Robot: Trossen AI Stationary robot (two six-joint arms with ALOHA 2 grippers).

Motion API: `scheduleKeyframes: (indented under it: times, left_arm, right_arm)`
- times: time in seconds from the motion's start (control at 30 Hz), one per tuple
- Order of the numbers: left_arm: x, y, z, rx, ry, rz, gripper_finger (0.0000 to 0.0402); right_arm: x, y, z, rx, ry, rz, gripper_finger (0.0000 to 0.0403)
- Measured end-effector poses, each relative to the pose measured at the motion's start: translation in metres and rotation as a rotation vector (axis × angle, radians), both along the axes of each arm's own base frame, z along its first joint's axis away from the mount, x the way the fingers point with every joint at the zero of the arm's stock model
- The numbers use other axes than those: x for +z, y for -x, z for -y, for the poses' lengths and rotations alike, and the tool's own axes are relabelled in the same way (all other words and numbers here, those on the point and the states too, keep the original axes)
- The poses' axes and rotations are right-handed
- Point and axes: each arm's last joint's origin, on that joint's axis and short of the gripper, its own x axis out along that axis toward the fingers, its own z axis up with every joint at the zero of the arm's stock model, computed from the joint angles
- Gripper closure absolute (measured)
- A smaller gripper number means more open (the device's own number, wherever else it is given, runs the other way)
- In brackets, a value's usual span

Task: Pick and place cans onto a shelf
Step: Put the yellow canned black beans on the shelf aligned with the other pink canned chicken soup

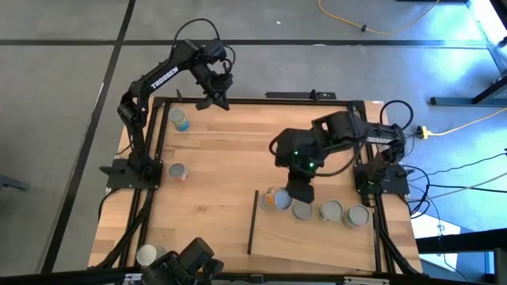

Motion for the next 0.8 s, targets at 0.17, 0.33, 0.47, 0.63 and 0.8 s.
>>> scheduleKeyframes:
  times: [0.17,0.33,0.47,0.63,0.8]
  left_arm:
    - [0.0,0.0,0.0,0.005,0.003,-0.003,0.0401]
    - [0.0,0.0,0.0,0.006,0.003,-0.004,0.0401]
    - [0.0,0.0,0.0,0.005,0.002,-0.004,0.0401]
    - [-0.001,0.001,-0.001,0.013,-0.025,-0.034,0.0401]
    - [-0.001,0.001,-0.001,0.02,-0.045,-0.056,0.0401]
  right_arm:
    - [0.001,0.005,-0.018,0.038,-0.069,-0.034,0.0403]
    - [0.001,0.01,-0.035,0.026,-0.089,-0.071,0.0403]
    - [0.0,0.014,-0.047,-0.04,-0.064,-0.094,0.0403]
    - [-0.002,0.018,-0.059,-0.107,-0.024,-0.108,0.0403]
    - [-0.022,0.014,-0.065,-0.13,0.029,-0.178,0.0403]
